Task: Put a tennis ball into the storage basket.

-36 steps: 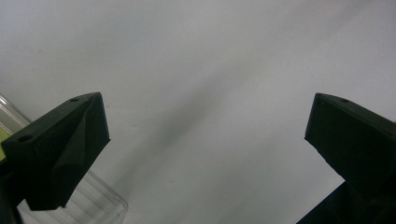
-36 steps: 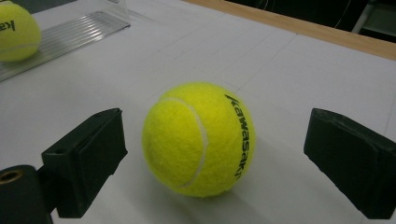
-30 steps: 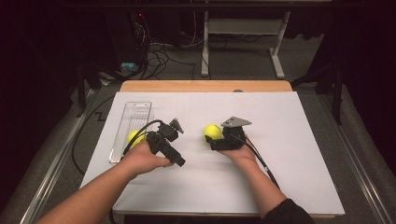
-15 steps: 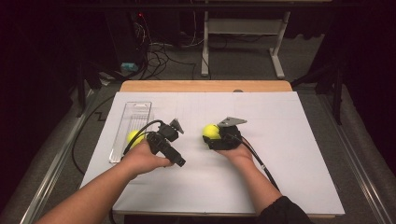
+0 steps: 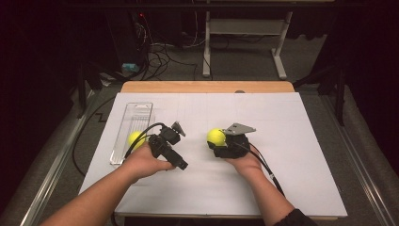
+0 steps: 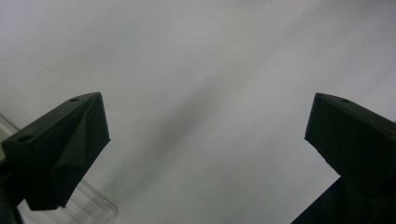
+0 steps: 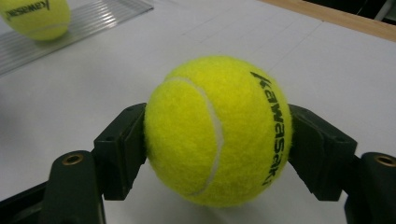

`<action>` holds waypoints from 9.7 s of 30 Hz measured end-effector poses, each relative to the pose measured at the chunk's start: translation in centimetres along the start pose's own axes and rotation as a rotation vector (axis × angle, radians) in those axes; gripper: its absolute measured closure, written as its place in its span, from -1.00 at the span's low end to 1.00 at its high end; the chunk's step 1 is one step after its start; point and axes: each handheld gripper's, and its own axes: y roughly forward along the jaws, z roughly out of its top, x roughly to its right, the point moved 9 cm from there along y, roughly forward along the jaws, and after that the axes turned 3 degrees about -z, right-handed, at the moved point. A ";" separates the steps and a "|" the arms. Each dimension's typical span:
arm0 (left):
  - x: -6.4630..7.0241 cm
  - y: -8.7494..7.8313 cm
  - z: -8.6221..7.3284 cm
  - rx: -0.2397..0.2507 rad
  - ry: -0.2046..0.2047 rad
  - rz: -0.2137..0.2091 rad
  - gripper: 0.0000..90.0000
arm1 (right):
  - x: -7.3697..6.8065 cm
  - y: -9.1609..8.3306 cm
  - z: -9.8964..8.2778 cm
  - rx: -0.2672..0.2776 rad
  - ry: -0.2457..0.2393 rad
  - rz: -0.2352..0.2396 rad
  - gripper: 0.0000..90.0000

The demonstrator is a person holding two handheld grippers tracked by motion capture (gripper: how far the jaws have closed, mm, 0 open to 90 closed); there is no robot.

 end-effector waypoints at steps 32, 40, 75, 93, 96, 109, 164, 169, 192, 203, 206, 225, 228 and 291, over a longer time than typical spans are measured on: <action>0.7 0.2 0.6 -0.004 -0.009 -0.001 -0.99 | 0.9 -7.2 -5.6 0.054 0.004 -0.040 -0.41; 1.0 0.0 0.8 -0.008 0.000 -0.003 -0.99 | 1.2 -8.1 -6.3 0.056 0.000 -0.042 -0.41; 3.2 -1.1 2.9 0.006 0.042 0.000 -0.99 | -3.1 -6.9 -6.0 0.062 -0.071 0.048 -0.41; 6.0 0.0 4.7 -0.016 0.092 -0.023 -0.99 | -4.7 -6.6 -5.6 0.083 -0.080 0.097 -0.41; 6.4 0.2 5.0 -0.024 0.103 -0.023 -0.99 | -4.9 -6.5 -5.6 0.086 -0.082 0.103 -0.41; 7.9 1.0 6.0 -0.031 0.130 -0.055 -0.99 | -6.1 -6.6 -5.1 0.105 -0.087 0.140 -0.41; 7.1 0.8 5.7 -0.048 0.106 -0.107 -0.41 | -5.6 -6.9 -5.0 0.122 -0.064 0.155 -1.00; 5.2 -0.7 4.6 -0.037 0.071 -0.075 -0.41 | -3.0 -7.9 -5.1 0.135 -0.037 0.086 -1.00; -5.8 -8.2 -3.4 -0.008 -0.177 0.066 -0.41 | 4.0 -11.6 -7.6 0.130 0.003 -0.077 -1.00; -9.5 -7.4 -6.7 -0.043 -0.279 0.106 -0.41 | 4.1 -11.5 -7.7 0.122 -0.002 -0.082 -1.00; -9.7 -6.7 -7.1 -0.057 -0.288 0.102 -0.41 | 4.1 -11.5 -7.8 0.121 0.004 -0.080 -1.00; -9.0 -6.9 -5.7 -0.019 -0.266 0.088 -0.99 | 4.0 -11.2 -7.9 0.110 -0.010 -0.072 -0.99; -8.1 -6.5 -4.8 -0.012 -0.243 0.079 -0.99 | 4.0 -11.2 -7.9 0.114 -0.010 -0.073 -0.99; -0.2 2.2 -0.2 0.967 0.016 0.032 -1.00 | 5.9 -14.3 -8.6 0.162 0.110 -0.168 -1.00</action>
